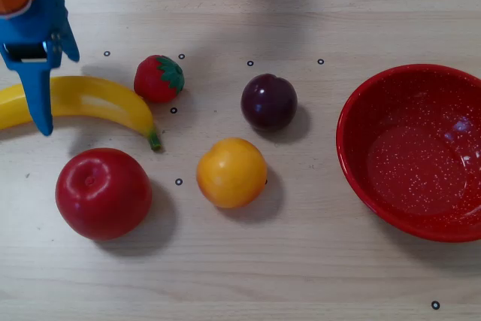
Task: Put the banana in the red bowl.
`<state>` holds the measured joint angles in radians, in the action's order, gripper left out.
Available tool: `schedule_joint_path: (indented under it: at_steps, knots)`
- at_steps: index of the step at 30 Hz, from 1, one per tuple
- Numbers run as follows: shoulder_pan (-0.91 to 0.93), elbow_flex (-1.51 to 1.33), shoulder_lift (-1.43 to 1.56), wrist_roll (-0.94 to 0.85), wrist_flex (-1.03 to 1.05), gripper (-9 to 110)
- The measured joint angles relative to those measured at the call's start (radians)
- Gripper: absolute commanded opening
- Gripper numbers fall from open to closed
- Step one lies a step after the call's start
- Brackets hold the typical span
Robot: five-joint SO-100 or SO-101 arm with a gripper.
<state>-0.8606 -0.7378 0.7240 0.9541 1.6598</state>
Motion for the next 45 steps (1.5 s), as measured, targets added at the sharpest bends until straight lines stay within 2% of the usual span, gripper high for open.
schedule_joint_path:
  at_steps: [16,27,33,42,45]
  knots:
    - [0.058,0.021,-0.048,0.037,-0.035,56]
    - [0.057,0.021,-0.048,0.037,-0.035,50]
    - [0.055,0.021,-0.048,0.037,-0.034,40]
    - [0.06,0.037,-0.049,0.083,-0.034,18]
    - [0.055,0.037,-0.049,0.091,-0.034,5]
